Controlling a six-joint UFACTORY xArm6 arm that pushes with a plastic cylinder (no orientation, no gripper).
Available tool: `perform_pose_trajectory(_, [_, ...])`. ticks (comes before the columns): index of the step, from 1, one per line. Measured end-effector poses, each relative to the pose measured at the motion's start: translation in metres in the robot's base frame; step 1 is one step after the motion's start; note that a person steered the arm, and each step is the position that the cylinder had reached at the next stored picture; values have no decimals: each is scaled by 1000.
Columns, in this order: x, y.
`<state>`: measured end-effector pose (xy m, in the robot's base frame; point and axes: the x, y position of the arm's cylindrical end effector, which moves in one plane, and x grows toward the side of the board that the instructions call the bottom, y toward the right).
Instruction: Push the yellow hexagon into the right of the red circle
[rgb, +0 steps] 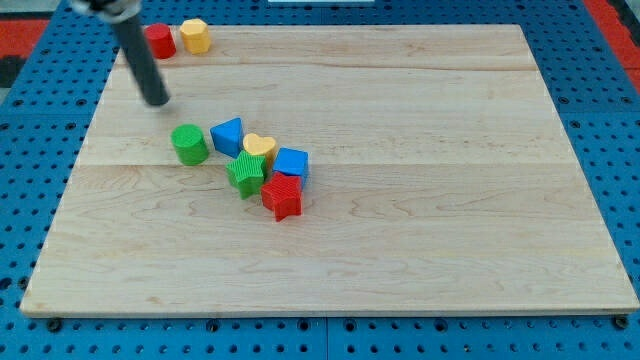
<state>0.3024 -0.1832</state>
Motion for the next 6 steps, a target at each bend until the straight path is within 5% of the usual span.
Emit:
perform_pose_trajectory(1, [-47,104])
perform_pose_trajectory(3, [-107,36])
perform_pose_trajectory(6, [-73,28])
